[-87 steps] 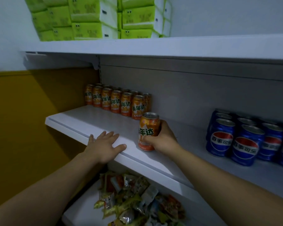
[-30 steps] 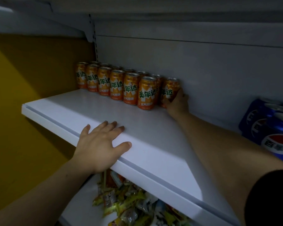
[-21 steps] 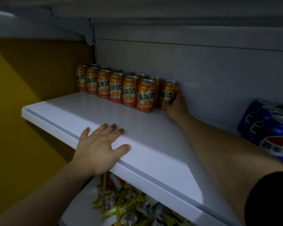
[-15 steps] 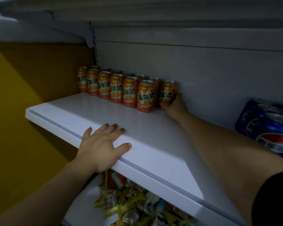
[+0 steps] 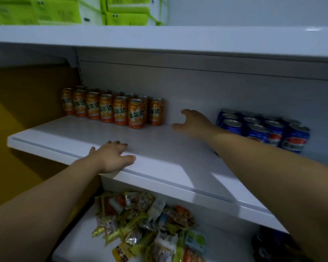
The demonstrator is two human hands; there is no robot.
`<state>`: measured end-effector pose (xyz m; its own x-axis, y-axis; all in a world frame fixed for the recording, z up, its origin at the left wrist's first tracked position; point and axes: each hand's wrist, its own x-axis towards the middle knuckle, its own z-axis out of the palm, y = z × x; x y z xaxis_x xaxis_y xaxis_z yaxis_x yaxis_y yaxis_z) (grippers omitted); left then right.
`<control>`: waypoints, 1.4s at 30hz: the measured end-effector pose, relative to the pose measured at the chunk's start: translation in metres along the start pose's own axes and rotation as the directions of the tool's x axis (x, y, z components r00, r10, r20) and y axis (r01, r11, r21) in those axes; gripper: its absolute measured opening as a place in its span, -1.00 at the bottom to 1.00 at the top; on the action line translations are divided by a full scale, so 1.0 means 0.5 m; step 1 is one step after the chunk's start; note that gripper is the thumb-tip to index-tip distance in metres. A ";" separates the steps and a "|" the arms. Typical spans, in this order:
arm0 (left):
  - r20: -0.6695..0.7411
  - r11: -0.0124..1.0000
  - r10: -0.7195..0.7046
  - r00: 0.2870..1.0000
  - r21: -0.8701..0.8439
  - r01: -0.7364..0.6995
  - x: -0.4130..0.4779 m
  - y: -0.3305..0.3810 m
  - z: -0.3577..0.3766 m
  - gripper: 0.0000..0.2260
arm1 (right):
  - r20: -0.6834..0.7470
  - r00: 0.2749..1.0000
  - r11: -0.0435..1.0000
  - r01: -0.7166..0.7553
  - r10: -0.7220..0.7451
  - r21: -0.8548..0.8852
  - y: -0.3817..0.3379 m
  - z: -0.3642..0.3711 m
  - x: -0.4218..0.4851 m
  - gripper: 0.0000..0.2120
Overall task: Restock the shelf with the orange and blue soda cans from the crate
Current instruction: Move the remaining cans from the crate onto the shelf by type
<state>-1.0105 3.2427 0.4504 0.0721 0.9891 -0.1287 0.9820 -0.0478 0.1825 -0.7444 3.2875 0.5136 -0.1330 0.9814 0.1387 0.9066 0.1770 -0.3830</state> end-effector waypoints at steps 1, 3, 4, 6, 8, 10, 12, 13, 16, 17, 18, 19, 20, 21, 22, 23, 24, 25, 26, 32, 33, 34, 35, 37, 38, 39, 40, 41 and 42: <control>-0.008 0.999 0.032 0.999 -0.032 -0.032 -0.008 0.024 -0.004 -0.34 | -0.017 1.000 1.000 -0.008 0.008 -0.017 0.007 -0.018 -0.023 -0.23; -0.001 0.986 0.094 0.996 -0.137 -0.093 -0.027 0.077 -0.009 -0.32 | -0.040 0.998 0.998 -0.041 0.040 -0.041 0.024 -0.054 -0.071 -0.25; 0.003 0.975 0.134 0.991 -0.177 -0.131 -0.037 0.106 -0.010 -0.32 | -0.045 0.997 0.997 -0.062 0.060 -0.047 0.031 -0.073 -0.096 -0.26; -0.008 0.958 0.221 0.975 -0.184 -0.219 -0.061 0.167 -0.010 -0.34 | -0.065 0.992 0.992 -0.114 0.110 -0.060 0.052 -0.110 -0.145 -0.26; -0.032 0.937 0.299 0.954 -0.182 -0.300 -0.086 0.228 -0.008 -0.35 | -0.104 0.981 0.982 -0.173 0.165 -0.079 0.077 -0.144 -0.192 -0.29; -0.046 0.909 0.360 0.932 -0.207 -0.361 -0.110 0.286 -0.001 -0.35 | -0.151 0.966 0.968 -0.226 0.208 -0.111 0.106 -0.175 -0.242 -0.34; -0.051 0.883 0.412 0.910 -0.226 -0.412 -0.135 0.343 0.006 -0.34 | -0.186 0.949 0.951 -0.280 0.254 -0.130 0.136 -0.206 -0.296 -0.34; -0.052 0.869 0.438 0.898 -0.230 -0.437 -0.148 0.371 0.009 -0.34 | -0.205 0.939 0.942 -0.308 0.278 -0.133 0.154 -0.221 -0.325 -0.33; -0.063 0.831 0.511 0.857 -0.220 -0.511 -0.187 0.451 0.014 -0.33 | -0.255 0.899 0.905 -0.399 0.356 -0.146 0.206 -0.259 -0.416 -0.30; -0.063 0.816 0.537 0.841 -0.217 -0.537 -0.201 0.475 0.015 -0.33 | -0.264 0.885 0.893 -0.429 0.384 -0.139 0.224 -0.270 -0.446 -0.29; -0.059 0.800 0.561 0.826 -0.216 -0.559 -0.214 0.498 0.016 -0.32 | -0.273 0.871 0.880 -0.456 0.410 -0.132 0.239 -0.281 -0.475 -0.27; -0.054 0.786 0.583 0.810 -0.214 -0.580 -0.228 0.519 0.019 -0.32 | -0.282 0.857 0.869 -0.479 0.431 -0.125 0.253 -0.290 -0.503 -0.25; -0.045 0.773 0.604 0.796 -0.212 -0.598 -0.242 0.539 0.022 -0.31 | -0.293 0.844 0.859 -0.498 0.449 -0.118 0.265 -0.298 -0.532 -0.25; -0.033 0.761 0.622 0.782 -0.212 -0.613 -0.257 0.558 0.027 -0.31 | -0.301 0.831 0.849 -0.518 0.468 -0.108 0.277 -0.305 -0.559 -0.24; -0.021 0.750 0.637 0.771 -0.214 -0.626 -0.271 0.576 0.032 -0.31 | -0.305 0.819 0.838 -0.536 0.486 -0.101 0.288 -0.311 -0.584 -0.25; -0.011 0.741 0.650 0.760 -0.215 -0.637 -0.285 0.592 0.037 -0.31 | -0.305 0.808 0.828 -0.553 0.504 -0.094 0.298 -0.317 -0.609 -0.25; -0.005 0.732 0.662 0.750 -0.215 -0.647 -0.299 0.606 0.043 -0.31 | -0.303 0.798 0.819 -0.567 0.521 -0.087 0.307 -0.321 -0.631 -0.25; -0.007 0.720 0.675 0.738 -0.212 -0.660 -0.313 0.619 0.048 -0.32 | -0.301 0.791 0.812 -0.578 0.533 -0.080 0.315 -0.324 -0.652 -0.25; -0.012 0.708 0.689 0.724 -0.202 -0.677 -0.327 0.630 0.054 -0.33 | -0.301 0.785 0.807 -0.586 0.542 -0.073 0.321 -0.327 -0.671 -0.25; 0.018 0.664 0.742 0.670 -0.162 -0.730 -0.377 0.669 0.079 -0.33 | -0.298 0.746 0.771 -0.635 0.596 -0.045 0.346 -0.332 -0.748 -0.23; 0.024 0.657 0.748 0.663 -0.165 -0.736 -0.382 0.673 0.081 -0.33 | -0.300 0.742 0.767 -0.640 0.600 -0.048 0.347 -0.333 -0.756 -0.23; 0.027 0.649 0.756 0.654 -0.167 -0.743 -0.388 0.678 0.082 -0.33 | -0.305 0.739 0.764 -0.642 0.600 -0.054 0.346 -0.334 -0.763 -0.24; 0.028 0.639 0.764 0.644 -0.165 -0.751 -0.393 0.683 0.083 -0.33 | -0.311 0.739 0.763 -0.644 0.598 -0.063 0.345 -0.336 -0.769 -0.25; 0.032 0.620 0.781 0.624 -0.156 -0.769 -0.402 0.694 0.083 -0.34 | -0.318 0.735 0.760 -0.647 0.598 -0.066 0.342 -0.339 -0.780 -0.25; 0.034 0.613 0.788 0.615 -0.151 -0.776 -0.405 0.700 0.082 -0.34 | -0.320 0.731 0.758 -0.650 0.602 -0.059 0.342 -0.340 -0.784 -0.25; 0.035 0.605 0.794 0.607 -0.149 -0.782 -0.409 0.706 0.082 -0.34 | -0.322 0.726 0.754 -0.655 0.608 -0.053 0.342 -0.341 -0.789 -0.25; 0.032 0.596 0.801 0.598 -0.146 -0.790 -0.412 0.711 0.081 -0.34 | -0.326 0.719 0.747 -0.662 0.613 -0.054 0.344 -0.342 -0.793 -0.25; 0.030 0.586 0.808 0.588 -0.140 -0.798 -0.416 0.716 0.081 -0.35 | -0.330 0.712 0.740 -0.670 0.619 -0.058 0.346 -0.341 -0.799 -0.24; 0.031 0.577 0.815 0.578 -0.135 -0.806 -0.421 0.722 0.082 -0.35 | -0.331 0.705 0.732 -0.679 0.627 -0.058 0.347 -0.340 -0.807 -0.25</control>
<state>-0.6643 3.0114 0.5036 0.8477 0.5287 0.0443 0.4847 -0.8057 0.3405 -0.4652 2.9095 0.5465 0.6074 0.7782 0.1593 0.7773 -0.5409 -0.3214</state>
